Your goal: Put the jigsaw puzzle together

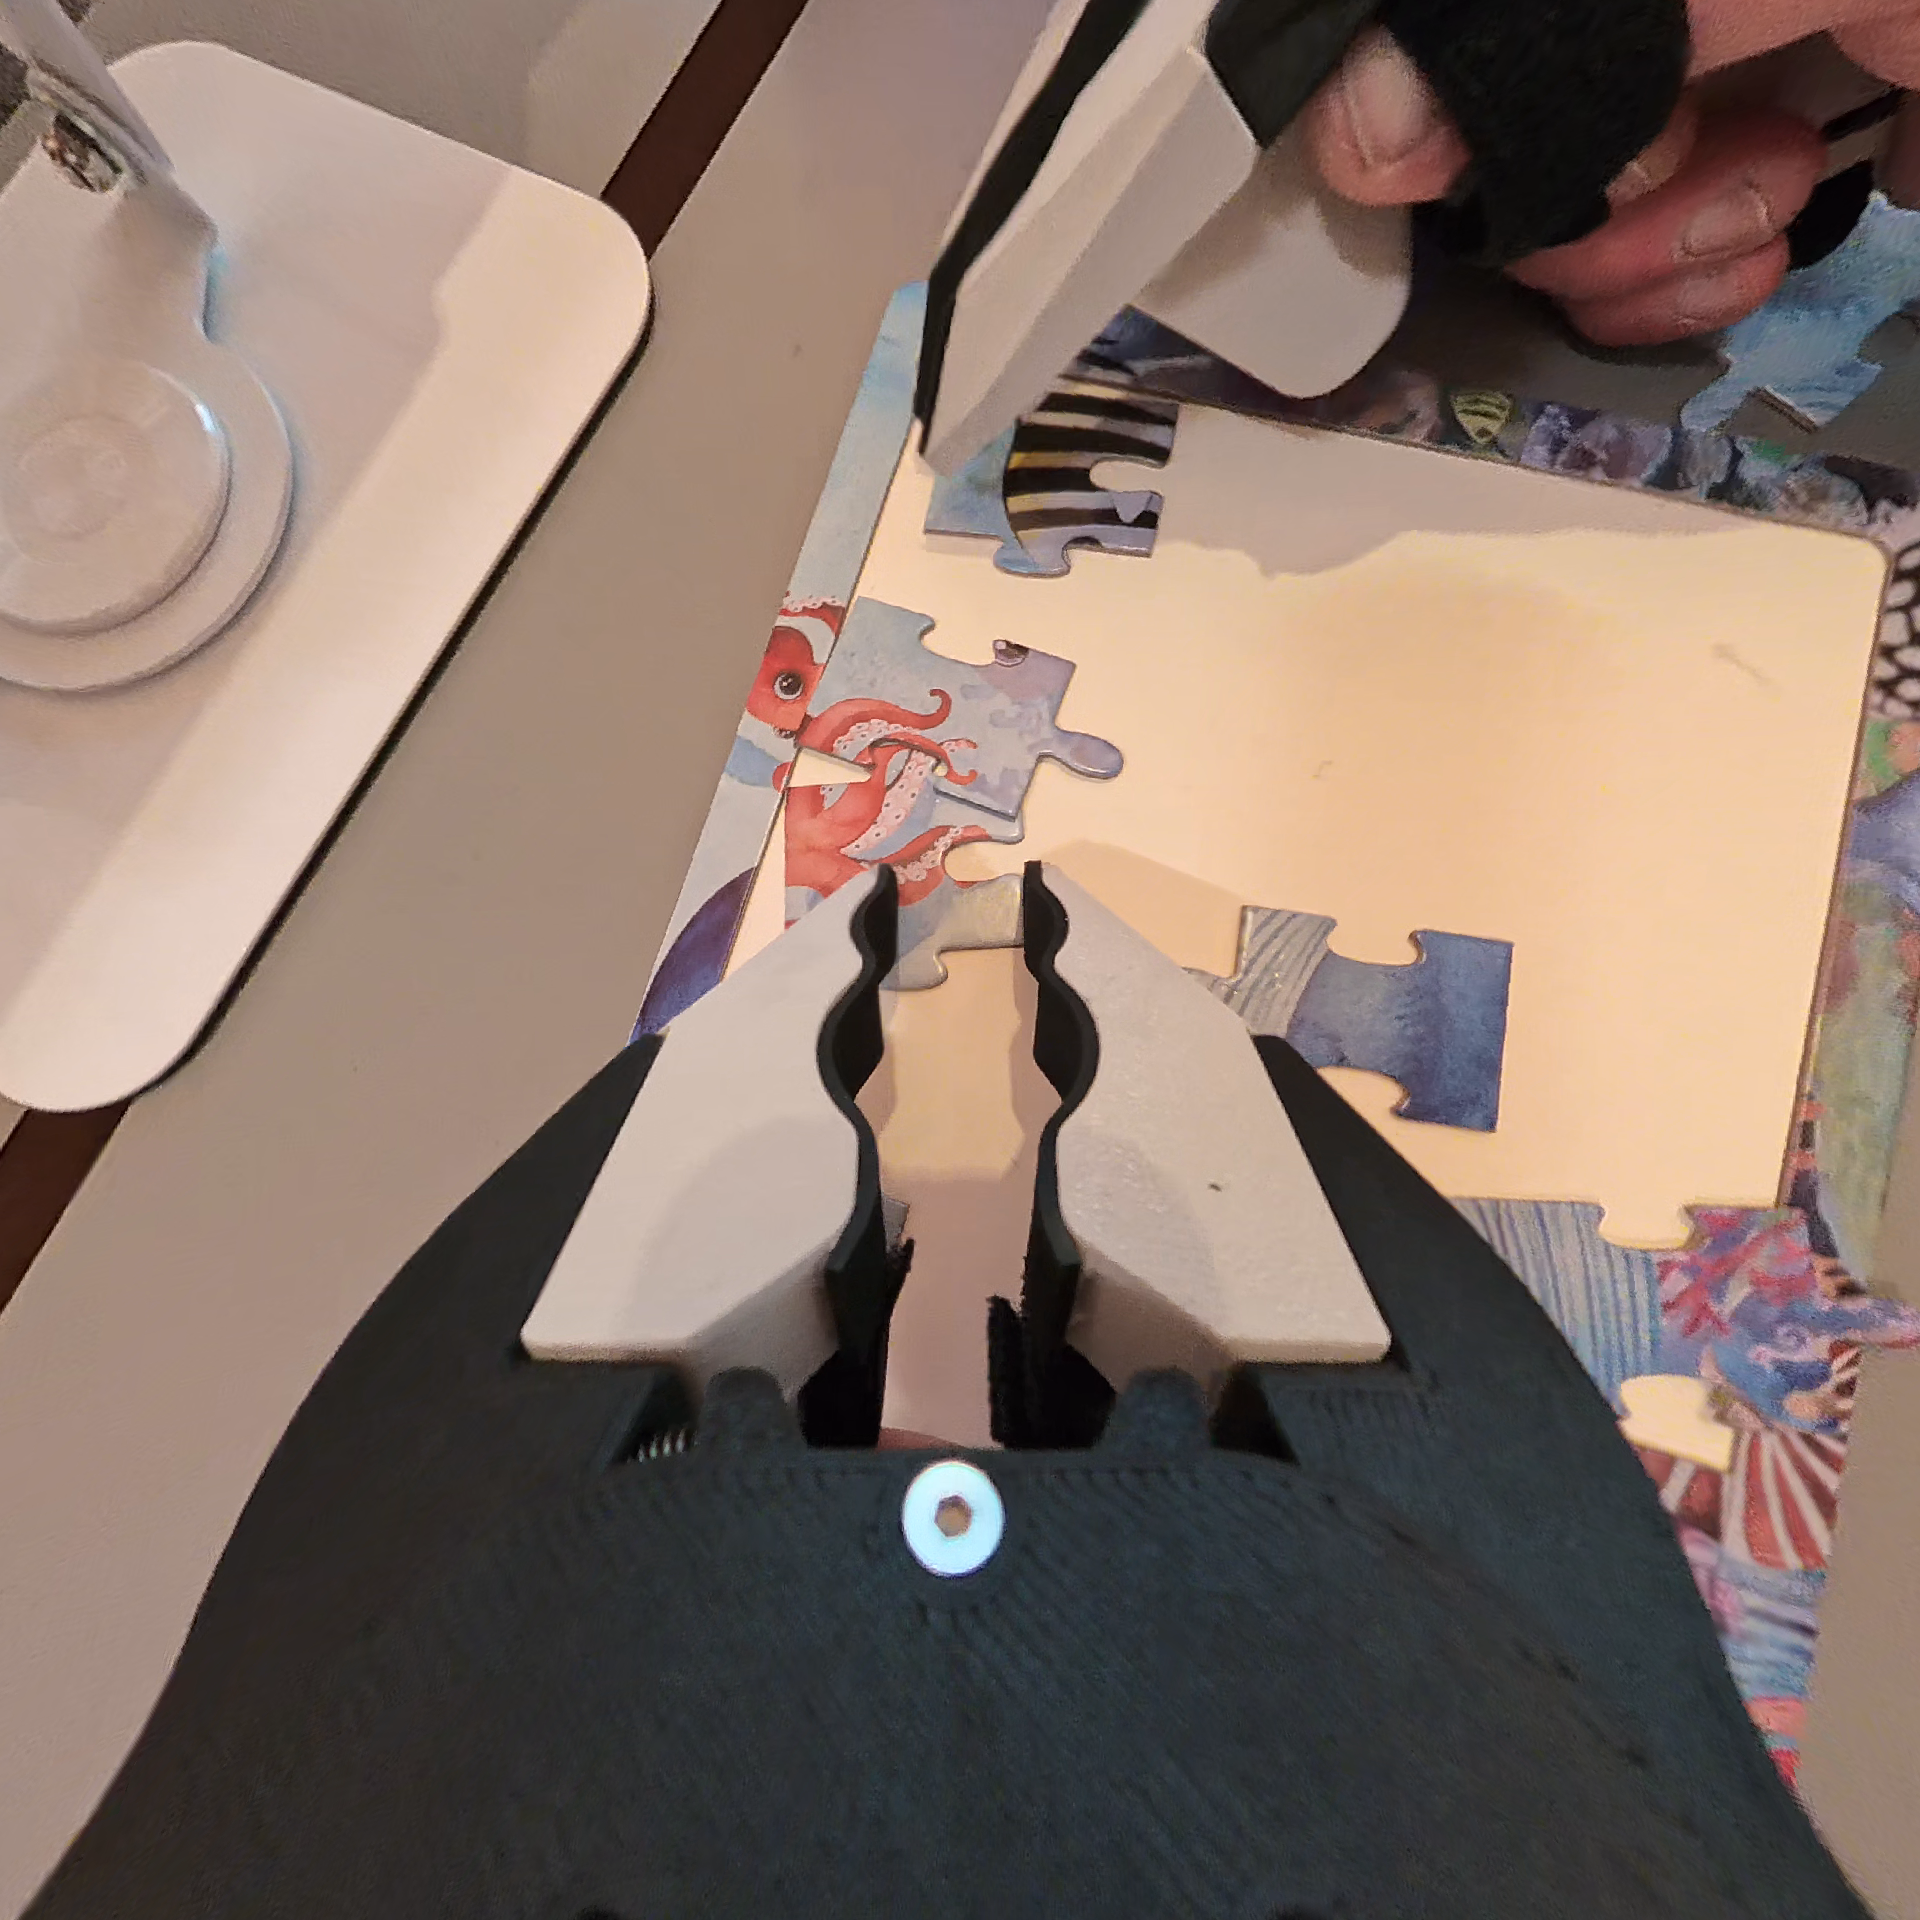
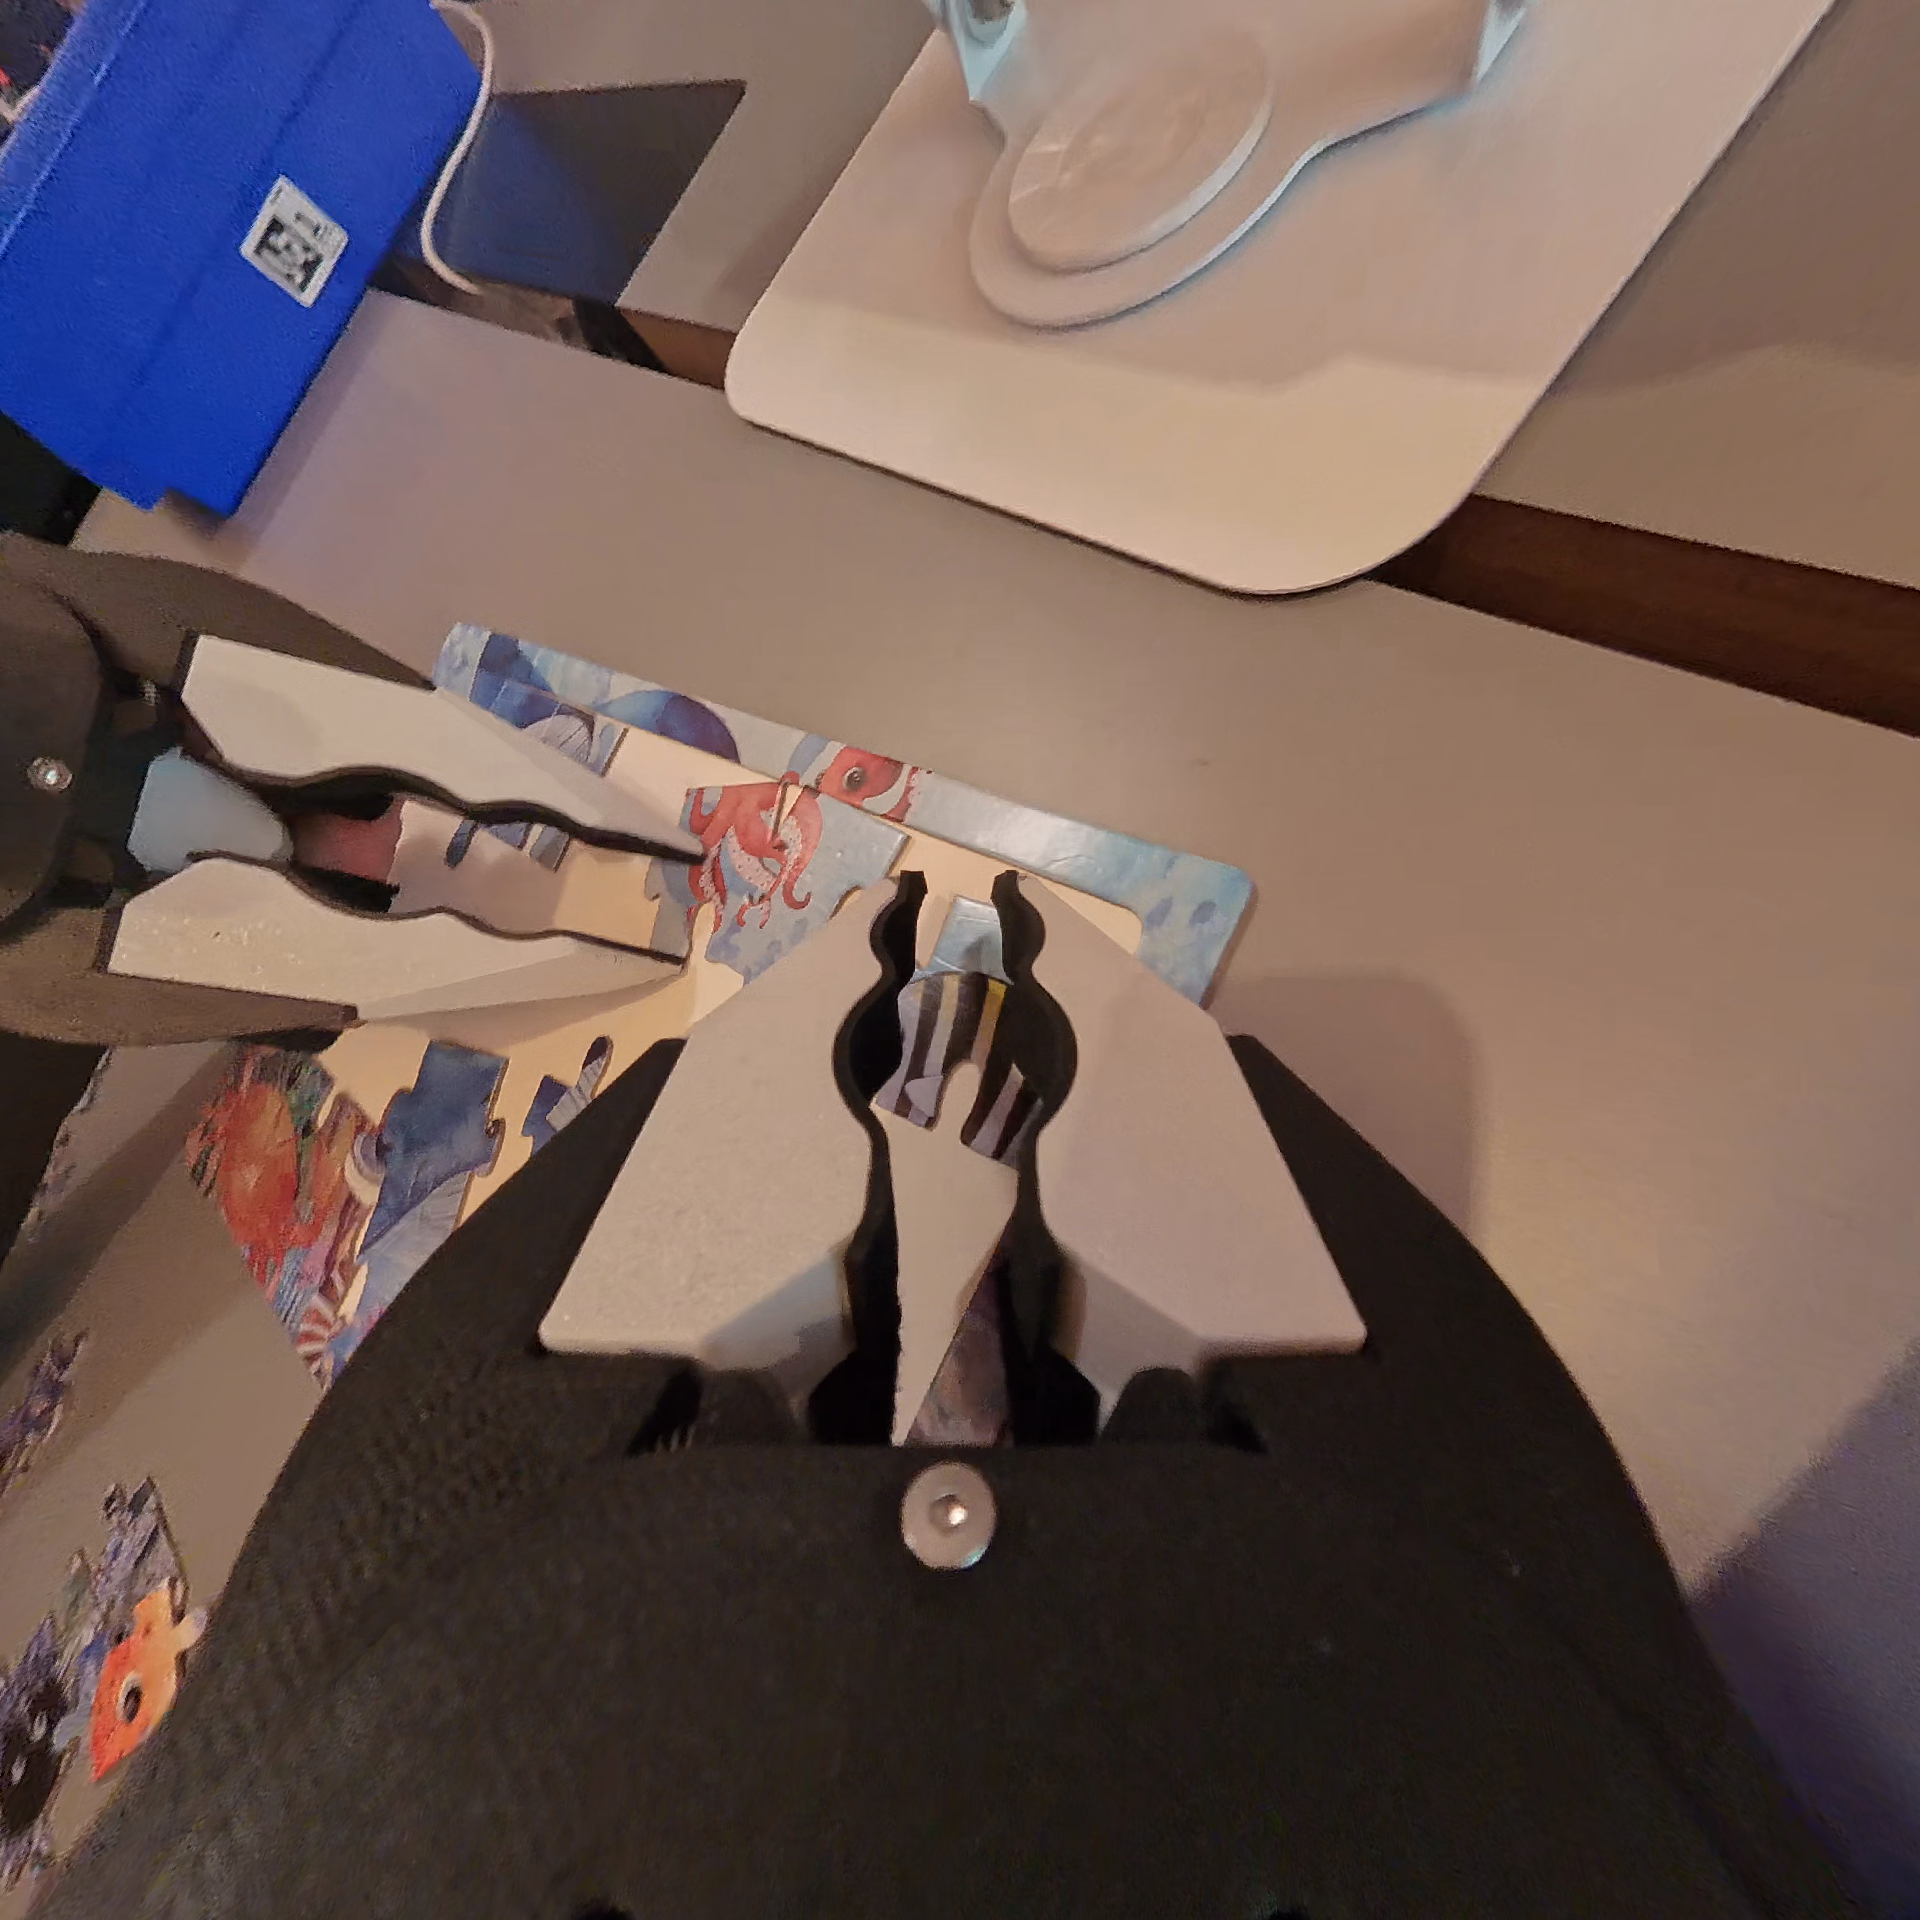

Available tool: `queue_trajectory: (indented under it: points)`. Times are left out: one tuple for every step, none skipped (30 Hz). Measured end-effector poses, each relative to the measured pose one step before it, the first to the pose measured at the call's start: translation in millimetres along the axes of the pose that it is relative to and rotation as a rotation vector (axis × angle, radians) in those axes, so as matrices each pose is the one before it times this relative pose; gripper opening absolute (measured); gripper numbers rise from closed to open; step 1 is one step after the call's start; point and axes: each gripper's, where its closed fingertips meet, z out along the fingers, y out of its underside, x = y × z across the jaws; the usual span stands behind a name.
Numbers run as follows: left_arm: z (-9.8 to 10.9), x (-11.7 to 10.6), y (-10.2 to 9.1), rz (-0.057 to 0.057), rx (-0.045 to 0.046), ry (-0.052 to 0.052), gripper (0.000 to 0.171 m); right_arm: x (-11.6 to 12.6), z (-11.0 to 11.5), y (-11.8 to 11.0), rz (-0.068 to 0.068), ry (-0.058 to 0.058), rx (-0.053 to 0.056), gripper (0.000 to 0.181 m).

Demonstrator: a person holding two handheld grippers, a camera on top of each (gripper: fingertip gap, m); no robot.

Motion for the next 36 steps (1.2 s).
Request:
queue_trajectory:
  points:
    - [0.7,0.72,-1.02,0.0087,-0.00122,0.0016,0.021,6.51,-2.35,-3.05,0.0071,0.036,0.0203,0.015]
    - [0.42,0.62,-0.48,0.0098,-0.00225,0.002,0.019,7.63,-1.95,-2.35,0.0066,0.0439,0.0152,0.02]
    - [0.13,0.26,-0.15,0.0086,-0.0014,0.0017,0.019,6.47,-1.35,-1.9,0.0058,0.036,0.0111,0.026]
    - [-0.01,0.01,0.11,0.0,0.00175,0.0026,0.019,6.46,-1.15,-1.39,0.0048,0.0351,0.0083,0.032]
    - [-0.07,0.3,0.19,-0.004,0.00494,0.0054,0.018,4.0,-0.74,-0.99,-0.0002,0.0201,0.0051,0.036]
    - [-0.18,0.39,0.12,-0.0045,0.00525,0.0052,0.018,1.16,-0.26,-0.53,0.0022,0.0008,0.0034,0.038]
    - [-0.13,0.4,0.19,-0.0024,0.00439,0.0023,0.017,-0.41,0.43,1.4,0.0042,-0.007,-0.0084,0.037]
    - [-0.57,1.68,0.35,0.0026,0.00259,0.0063,0.014,-0.04,1.21,3.29,-0.0043,0.0007,-0.0218,0.037]
    - [-0.74,2.31,0.6,0.0013,-0.00113,0.009,0.011,1.35,-0.22,0.56,-0.0156,0.0152,-0.0036,0.034]
    - [-0.75,2.98,0.67,0.0025,-0.00266,0.0109,0.011,0.72,-0.03,1.07,-0.0243,0.0119,-0.0064,0.032]
    - [-0.76,2.85,0.72,0.0029,-0.00346,0.0081,0.011,-0.46,-0.04,1.15,-0.026,0.0046,-0.0067,0.033]
    - [-0.55,2.73,0.62,0.0029,-0.00303,0.0075,0.012,1.73,-0.44,1.26,-0.0242,0.0163,-0.009,0.029]
    - [-0.61,2.18,0.74,0.0032,-0.00369,0.003,0.012,2.14,-0.48,1.22,-0.0209,0.0197,-0.0081,0.024]
    - [-0.7,2.26,0.77,0.0051,-0.00268,0.0031,0.011,-0.3,-0.06,0.83,-0.0162,0.0053,-0.0043,0.023]
    - [-0.86,3.35,0.99,0.0028,-0.00291,0.0124,0.005,-0.62,-0.12,0.72,-0.0103,0.0019,-0.0069,0.022]
    - [-0.65,3.53,2.51,-0.0055,-0.00854,0.014,0.002,0.2,-0.2,1.12,-0.0083,0.0066,-0.0093,0.018]
    - [-1.63,1.13,1.7,0.0075,-0.00036,0.0008,0.002,0.34,-0.07,0.91,-0.0122,0.0077,-0.0052,0.013]
    - [-1.95,0.86,2.01,0.0089,-0.00198,0.0012,0.002,-1.7,0.16,0.55,-0.0055,-0.0082,-0.0023,0.011]
    - [-2.04,-0.09,1.94,-0.0084,0.0011,-0.0002,0.004,-2.4,0.37,0.15,0.0032,-0.0161,0.0002,0.01]
    - [-2.47,-1.05,2.08,-0.0064,0.00221,-0.0027,0.008,-2.52,0.53,0.34,0.0013,-0.0158,0.0007,0.008]
    - [-3.19,-2.74,2.99,-0.0036,-0.00271,-0.0182,0.01,-1.52,0.56,0.05,-0.0006,-0.0079,0.0017,0.008]
    - [-3.87,-4.0,3.05,0.0029,-0.00557,-0.0307,0.014,-0.82,0.26,-0.05,-0.0082,-0.0002,-0.0005,0.007]
    - [-3.75,-4.14,2.63,-0.0035,-0.00742,-0.0313,0.028,-1.18,0.25,0.19,-0.0089,-0.0013,-0.0008,0.007]
    - [-3.38,-5.3,1.11,-0.0117,-0.00075,-0.0342,0.04,-2.4,0.54,0.37,-0.0028,-0.0115,-0.0023,0.007]
    - [-1.89,-4.17,0.93,-0.0165,-0.0016,-0.0255,0.045,-3.12,0.73,0.22,0.0009,-0.016,-0.0016,0.006]
    - [0.03,-3.99,1.74,-0.0149,-0.00734,-0.0253,0.052,-2.17,0.71,0.08,-0.0061,-0.0079,-0.0017,0.005]
    - [1.96,-2.01,3.32,-0.0068,-0.01569,-0.0143,0.059,-0.71,0.39,-0.05,-0.0056,0.0016,-0.0003,0.005]
    - [0.2,-1.9,-1.32,-0.0158,0.01352,-0.0065,0.06,-0.17,0.2,-0.07,-0.0041,0.0028,0.0003,0.005]
    - [1.16,-4.21,1.49,-0.0218,-0.00593,-0.0138,0.063,-0.36,0.16,0.04,-0.001,-0.0018,0.0001,0.005]
    - [0.67,-2.68,0.58,-0.0233,0.00033,-0.0041,0.061,0.02,-0.08,0.04,0.0026,-0.0017,0.0004,0.005]
    - [0.3,0.89,0.39,-0.0169,0.00497,0.0149,0.059,0.03,0.03,-0.02,0.0009,-0.001,0.0007,0.005]
    - [0.35,1.97,0.5,-0.018,0.00404,0.0186,0.055,-0.12,0.04,0.0,-0.0009,-0.0003,0.0002,0.005]
    - [0.15,2.13,0.29,-0.0123,0.00358,0.0153,0.051,0.03,0.06,0.02,0.0008,-0.0006,0.0002,0.005]
    - [0.02,0.23,-0.21,-0.0015,0.00294,-0.0012,0.051,0.06,0.02,0.07,0.0003,-0.0001,0.0003,0.005]
    - [0.08,0.11,-0.07,-0.0022,-0.00074,-0.0018,0.05,-0.03,0.05,-0.07,-0.0022,0.0013,0.0001,0.005]
    - [0.4,-0.3,-0.41,-0.0068,-0.00034,-0.0029,0.051,-0.05,0.08,0.04,-0.0024,0.0014,0.0002,0.005]
